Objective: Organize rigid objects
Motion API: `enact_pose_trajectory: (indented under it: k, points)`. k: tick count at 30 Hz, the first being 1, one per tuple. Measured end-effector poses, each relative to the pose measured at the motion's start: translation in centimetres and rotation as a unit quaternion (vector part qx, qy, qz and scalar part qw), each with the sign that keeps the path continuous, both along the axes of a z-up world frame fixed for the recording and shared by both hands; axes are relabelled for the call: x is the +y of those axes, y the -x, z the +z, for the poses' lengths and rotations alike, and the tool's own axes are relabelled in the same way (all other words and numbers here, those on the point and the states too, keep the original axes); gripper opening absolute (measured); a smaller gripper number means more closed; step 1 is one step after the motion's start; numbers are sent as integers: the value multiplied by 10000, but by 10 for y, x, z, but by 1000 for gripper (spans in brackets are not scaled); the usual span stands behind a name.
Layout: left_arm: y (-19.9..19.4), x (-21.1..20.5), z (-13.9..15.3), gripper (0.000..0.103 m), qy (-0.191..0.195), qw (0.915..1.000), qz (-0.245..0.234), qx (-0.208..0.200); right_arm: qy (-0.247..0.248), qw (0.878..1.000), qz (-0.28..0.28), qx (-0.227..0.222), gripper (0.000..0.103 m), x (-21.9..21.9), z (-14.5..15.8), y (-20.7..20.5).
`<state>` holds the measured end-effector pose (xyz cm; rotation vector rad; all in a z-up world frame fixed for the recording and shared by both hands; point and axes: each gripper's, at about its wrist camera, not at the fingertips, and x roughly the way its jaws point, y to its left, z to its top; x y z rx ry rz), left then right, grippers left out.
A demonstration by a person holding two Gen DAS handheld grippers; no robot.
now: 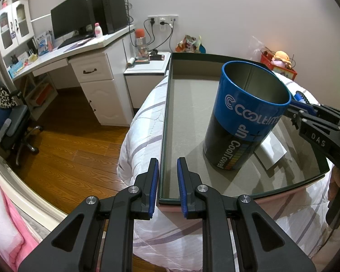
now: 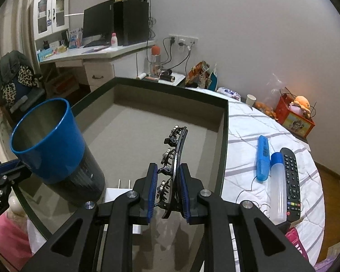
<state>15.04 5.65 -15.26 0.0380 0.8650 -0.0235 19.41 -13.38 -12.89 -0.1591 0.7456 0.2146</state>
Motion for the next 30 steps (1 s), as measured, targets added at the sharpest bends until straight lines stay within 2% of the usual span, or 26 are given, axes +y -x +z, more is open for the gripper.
enact_pose_trajectory:
  k: [1,3,4,5,9,11,15,21,27,30]
  points:
    - [0,0,0,16,0,10000,-1,0,25,10000,-36,-25,20,0,1,0]
    - [0,0,0,16,8,10000,-2,1,73,9998,-148,-110,33,0,4,-1]
    - [0,0,0,16,6,10000,0,0,45,9996,-186,-189,52,-3,6,1]
    - [0,0,0,16,-2,10000,2,2,21,9995,-196,-228,67,-3,8,1]
    - [0,-1,0,16,-15,10000,6,5,3,9984,-298,-472,70,-7,20,8]
    - [0,-1,-1,16,-22,10000,5,5,14,9979,-341,-546,79,-9,24,12]
    - [0,-1,-2,16,-38,10000,7,9,-29,9952,-610,-766,80,-25,38,22]
    - [1,-2,-2,16,-25,10000,18,12,-380,9784,-1577,-1281,83,-83,66,52]
    - [1,-3,-3,17,-47,10000,46,7,-794,9632,-2237,-1264,85,-144,73,73]
    - [1,-4,-2,17,-66,10000,56,1,-811,9578,-2488,-1187,85,-169,66,82]
